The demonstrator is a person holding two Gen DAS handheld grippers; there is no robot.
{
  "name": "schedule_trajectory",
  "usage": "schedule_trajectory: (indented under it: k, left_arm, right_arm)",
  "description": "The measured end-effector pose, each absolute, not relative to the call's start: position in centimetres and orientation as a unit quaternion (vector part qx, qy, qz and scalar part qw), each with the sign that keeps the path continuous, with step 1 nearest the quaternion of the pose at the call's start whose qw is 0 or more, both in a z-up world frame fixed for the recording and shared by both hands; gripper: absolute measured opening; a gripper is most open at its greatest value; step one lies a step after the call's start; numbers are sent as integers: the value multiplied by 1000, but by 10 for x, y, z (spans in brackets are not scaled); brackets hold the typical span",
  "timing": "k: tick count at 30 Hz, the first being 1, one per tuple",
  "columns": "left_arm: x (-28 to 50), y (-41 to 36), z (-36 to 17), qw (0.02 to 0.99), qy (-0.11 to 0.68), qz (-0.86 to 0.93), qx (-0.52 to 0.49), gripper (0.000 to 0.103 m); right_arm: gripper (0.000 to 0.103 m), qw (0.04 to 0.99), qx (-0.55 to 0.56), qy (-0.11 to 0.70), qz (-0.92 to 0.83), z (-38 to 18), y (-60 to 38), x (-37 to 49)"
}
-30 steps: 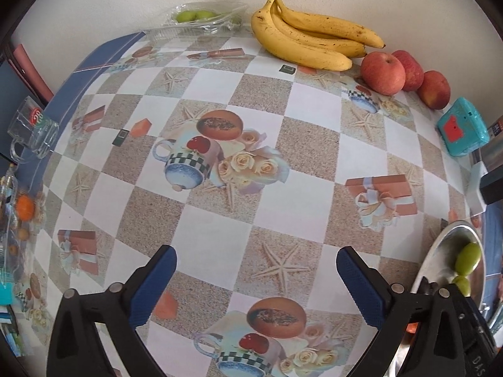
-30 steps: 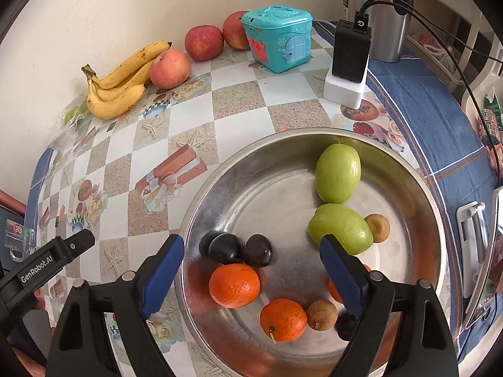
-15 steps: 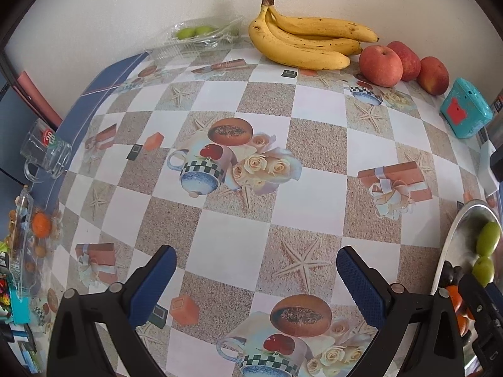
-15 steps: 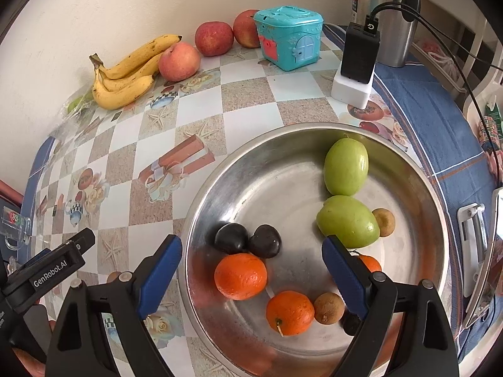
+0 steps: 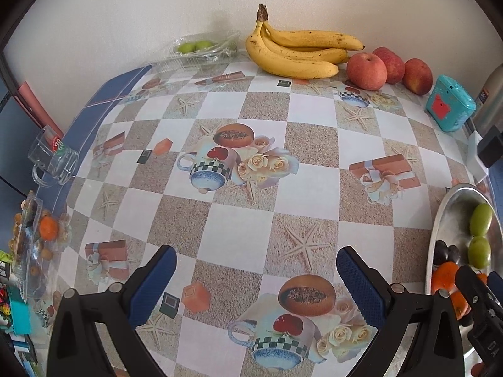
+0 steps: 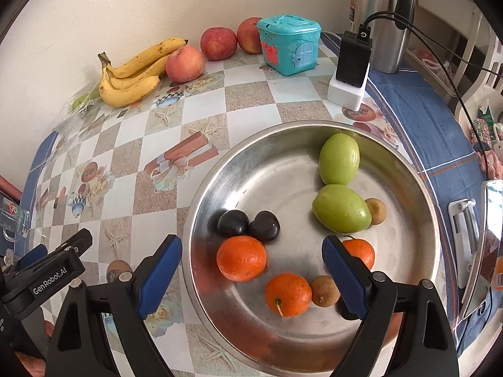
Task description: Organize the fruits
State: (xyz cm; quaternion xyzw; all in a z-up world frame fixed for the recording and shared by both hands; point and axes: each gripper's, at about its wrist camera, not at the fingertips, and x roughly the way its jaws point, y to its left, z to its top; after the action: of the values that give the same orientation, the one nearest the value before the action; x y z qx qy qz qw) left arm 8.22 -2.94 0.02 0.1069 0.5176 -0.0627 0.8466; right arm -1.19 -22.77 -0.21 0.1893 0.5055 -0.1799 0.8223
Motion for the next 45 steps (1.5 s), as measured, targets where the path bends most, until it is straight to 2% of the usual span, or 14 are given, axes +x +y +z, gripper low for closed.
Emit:
schedule_trajectory:
  k: [22, 30, 45]
  left_arm:
    - [39, -7, 6, 849, 511, -54, 126, 103]
    - [24, -6, 0, 848, 502, -49, 162, 103]
    - [4, 3, 14, 857, 488, -65, 150, 103]
  right_arm:
    - [91, 830, 160, 504, -178, -5, -191, -60]
    - [91, 835, 161, 496, -177, -5, -186, -75]
    - [91, 837, 163, 492, -178, -3, -185, -91]
